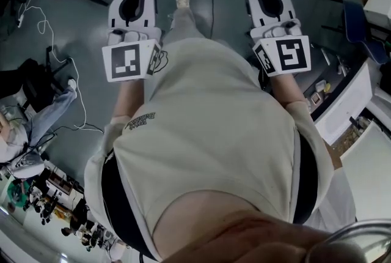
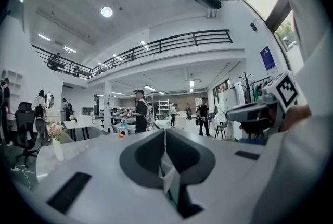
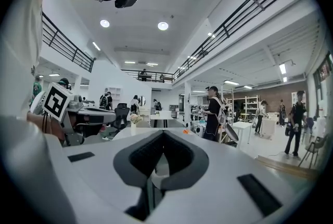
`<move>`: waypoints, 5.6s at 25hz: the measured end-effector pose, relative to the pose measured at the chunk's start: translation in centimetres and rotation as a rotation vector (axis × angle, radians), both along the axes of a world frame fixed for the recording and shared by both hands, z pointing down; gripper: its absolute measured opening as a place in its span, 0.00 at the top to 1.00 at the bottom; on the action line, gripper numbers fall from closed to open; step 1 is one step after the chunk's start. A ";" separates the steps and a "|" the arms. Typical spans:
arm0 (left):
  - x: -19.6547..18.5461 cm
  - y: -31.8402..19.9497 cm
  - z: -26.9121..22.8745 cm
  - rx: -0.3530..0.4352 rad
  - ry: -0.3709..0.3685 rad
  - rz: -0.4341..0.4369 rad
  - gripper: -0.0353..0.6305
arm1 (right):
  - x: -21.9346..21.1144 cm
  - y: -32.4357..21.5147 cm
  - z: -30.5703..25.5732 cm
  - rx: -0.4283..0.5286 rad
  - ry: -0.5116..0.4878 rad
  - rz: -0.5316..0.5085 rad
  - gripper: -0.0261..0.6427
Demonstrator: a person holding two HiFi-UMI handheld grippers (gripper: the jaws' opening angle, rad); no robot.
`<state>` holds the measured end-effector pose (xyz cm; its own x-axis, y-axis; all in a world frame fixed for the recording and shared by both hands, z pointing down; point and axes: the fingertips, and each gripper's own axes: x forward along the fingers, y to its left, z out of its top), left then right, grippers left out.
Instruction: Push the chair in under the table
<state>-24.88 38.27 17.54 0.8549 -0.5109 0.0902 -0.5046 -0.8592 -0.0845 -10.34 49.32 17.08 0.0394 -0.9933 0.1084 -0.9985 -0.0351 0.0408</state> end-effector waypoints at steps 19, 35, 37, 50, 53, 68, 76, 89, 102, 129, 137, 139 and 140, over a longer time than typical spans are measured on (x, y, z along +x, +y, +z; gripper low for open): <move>6.6 -17.8 1.6 -0.075 -0.043 0.004 0.93 | 6.3 -17.9 1.2 -0.069 -0.032 0.007 0.95; 12.3 -29.9 1.5 -0.115 -0.023 0.061 0.93 | 11.1 -30.5 -0.2 -0.066 0.003 0.048 0.95; 12.6 -30.5 1.5 -0.114 -0.025 0.060 0.93 | 11.5 -31.2 -0.2 -0.067 0.004 0.051 0.95; 12.9 -33.5 1.0 -0.144 -0.004 0.002 0.93 | 12.6 -34.8 0.0 -0.078 0.004 -0.003 0.95; 13.3 -33.9 1.0 -0.148 -0.010 -0.022 0.93 | 13.2 -35.4 0.1 -0.084 0.000 -0.024 0.95; 16.3 -34.6 3.9 -0.236 -0.072 -0.089 0.93 | 18.8 -36.9 4.0 -0.154 -0.036 -0.042 0.95; 17.6 -37.6 8.7 -0.359 -0.130 -0.145 0.85 | 23.7 -38.9 8.6 -0.248 -0.077 -0.002 0.94; 16.2 -40.9 24.6 -0.624 -0.312 -0.303 0.67 | 30.3 -42.0 21.7 -0.493 -0.124 0.038 0.75; 14.0 -38.3 41.3 -0.927 -0.464 -0.351 0.64 | 32.3 -40.7 37.4 -0.767 -0.190 0.047 0.67; 10.2 -34.5 55.5 -1.219 -0.484 -0.592 0.55 | 33.2 -39.2 55.2 -1.050 -0.454 0.057 0.56; 9.3 -34.0 57.5 -1.333 -0.447 -0.624 0.53 | 32.1 -39.8 56.2 -1.108 -0.444 0.010 0.56; 9.7 -34.0 58.2 -1.366 -0.445 -0.602 0.52 | 32.1 -39.7 56.4 -1.120 -0.446 -0.001 0.56; 9.8 -34.0 58.6 -1.379 -0.445 -0.594 0.52 | 32.1 -39.8 56.6 -1.127 -0.448 -0.008 0.56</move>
<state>-15.03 4.31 76.13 0.3472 -0.0652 0.9355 -0.9357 -0.0909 0.3409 21.72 9.56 73.67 -0.2285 -0.3332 0.9147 -0.9321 -0.1964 -0.3044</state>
